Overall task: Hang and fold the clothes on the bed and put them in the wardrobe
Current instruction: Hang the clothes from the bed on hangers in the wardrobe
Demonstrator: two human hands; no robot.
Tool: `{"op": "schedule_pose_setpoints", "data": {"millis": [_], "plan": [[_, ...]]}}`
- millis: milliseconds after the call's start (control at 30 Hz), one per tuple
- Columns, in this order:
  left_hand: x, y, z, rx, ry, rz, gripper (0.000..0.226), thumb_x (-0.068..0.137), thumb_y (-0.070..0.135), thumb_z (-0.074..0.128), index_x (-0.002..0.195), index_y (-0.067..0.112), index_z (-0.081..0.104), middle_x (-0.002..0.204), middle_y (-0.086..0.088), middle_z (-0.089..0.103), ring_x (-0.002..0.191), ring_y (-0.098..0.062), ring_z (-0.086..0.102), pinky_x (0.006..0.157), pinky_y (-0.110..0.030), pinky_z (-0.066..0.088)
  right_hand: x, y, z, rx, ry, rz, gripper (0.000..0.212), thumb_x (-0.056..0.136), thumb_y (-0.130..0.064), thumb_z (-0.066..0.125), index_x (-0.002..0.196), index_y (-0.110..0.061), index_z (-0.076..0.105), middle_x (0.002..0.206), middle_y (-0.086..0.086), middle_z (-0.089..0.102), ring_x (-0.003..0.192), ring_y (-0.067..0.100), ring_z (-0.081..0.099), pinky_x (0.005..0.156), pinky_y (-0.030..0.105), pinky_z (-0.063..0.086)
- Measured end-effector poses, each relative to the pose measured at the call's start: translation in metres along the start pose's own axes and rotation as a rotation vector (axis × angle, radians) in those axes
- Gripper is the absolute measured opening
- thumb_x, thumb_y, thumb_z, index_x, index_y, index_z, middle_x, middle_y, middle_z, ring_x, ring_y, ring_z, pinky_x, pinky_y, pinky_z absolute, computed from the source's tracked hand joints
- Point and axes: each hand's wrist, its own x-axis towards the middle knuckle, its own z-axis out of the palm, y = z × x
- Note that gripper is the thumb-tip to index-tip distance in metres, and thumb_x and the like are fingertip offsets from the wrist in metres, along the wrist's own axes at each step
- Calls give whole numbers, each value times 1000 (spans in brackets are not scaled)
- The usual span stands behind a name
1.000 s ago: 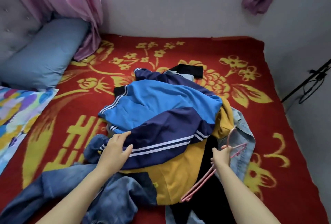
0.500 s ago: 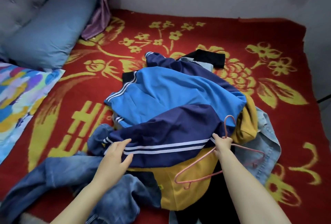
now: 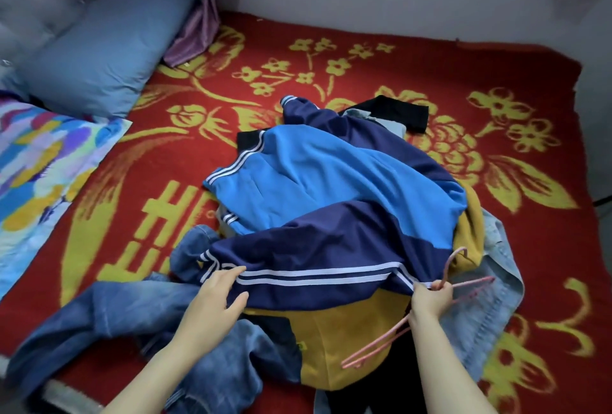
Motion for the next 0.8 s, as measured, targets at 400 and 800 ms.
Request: {"op": "schedule_pose_setpoints", "data": {"millis": [400, 800], "plan": [[-13, -2, -11, 66, -77, 209, 49, 92, 26, 55, 138, 22, 40, 130, 9, 45, 122, -8, 39, 101, -22, 34, -104, -48, -43, -66, 9, -223, 31, 76, 4, 67, 72, -12, 41, 74, 7, 50, 74, 23, 45, 66, 28, 28], [-22, 5, -73, 192, -107, 823, 83, 74, 51, 71, 143, 21, 35, 149, 3, 32, 139, -16, 24, 111, -33, 22, -349, -77, -60, -64, -191, -820, 40, 82, -2, 68, 59, -14, 36, 51, 5, 38, 51, 24, 35, 51, 35, 34]]}}
